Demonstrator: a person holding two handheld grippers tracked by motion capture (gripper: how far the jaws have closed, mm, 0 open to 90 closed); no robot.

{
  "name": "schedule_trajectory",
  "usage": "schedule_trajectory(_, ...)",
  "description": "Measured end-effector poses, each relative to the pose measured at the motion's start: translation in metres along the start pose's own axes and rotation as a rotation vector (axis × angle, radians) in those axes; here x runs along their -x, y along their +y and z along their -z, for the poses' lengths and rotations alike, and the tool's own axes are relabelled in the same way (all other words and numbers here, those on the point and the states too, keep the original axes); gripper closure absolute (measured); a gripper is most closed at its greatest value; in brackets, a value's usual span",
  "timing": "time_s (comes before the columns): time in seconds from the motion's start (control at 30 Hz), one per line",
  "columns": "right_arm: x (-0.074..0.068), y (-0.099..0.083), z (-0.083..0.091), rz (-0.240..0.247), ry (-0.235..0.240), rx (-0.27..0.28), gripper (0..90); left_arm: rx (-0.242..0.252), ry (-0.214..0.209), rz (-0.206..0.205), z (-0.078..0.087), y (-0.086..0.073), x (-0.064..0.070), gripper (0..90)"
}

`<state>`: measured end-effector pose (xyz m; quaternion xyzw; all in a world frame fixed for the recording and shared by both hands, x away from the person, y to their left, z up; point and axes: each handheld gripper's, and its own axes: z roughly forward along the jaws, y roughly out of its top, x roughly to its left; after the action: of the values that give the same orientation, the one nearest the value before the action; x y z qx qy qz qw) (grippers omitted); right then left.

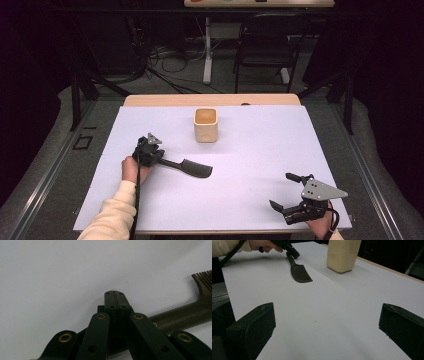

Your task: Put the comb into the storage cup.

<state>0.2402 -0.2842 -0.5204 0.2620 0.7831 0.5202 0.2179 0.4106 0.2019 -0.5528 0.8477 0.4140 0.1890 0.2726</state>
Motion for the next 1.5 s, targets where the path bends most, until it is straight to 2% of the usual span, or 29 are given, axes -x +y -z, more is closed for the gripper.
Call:
schedule_trajectory(0.5, 0.000, 0.000, 0.000, -0.004, 0.000, -0.003, 0.4, -0.013, -0.015, -0.016, 0.005, -0.003, 0.006, 89.6)
schedule_trajectory(0.67, 0.000, -0.001, -0.001, -0.005, 0.000, -0.004, 0.4, -0.023, -0.020, -0.036, 0.007, -0.004, 0.008, 89.6)
schedule_trajectory(1.37, 0.000, -0.001, -0.001, -0.004, 0.002, -0.008, 0.4, -0.028, -0.030, -0.037, 0.013, -0.007, 0.013, 89.5)
schedule_trajectory(1.5, 0.000, -0.001, -0.001, -0.005, 0.002, -0.008, 0.4, -0.031, -0.030, -0.047, 0.015, -0.010, 0.014, 89.4)
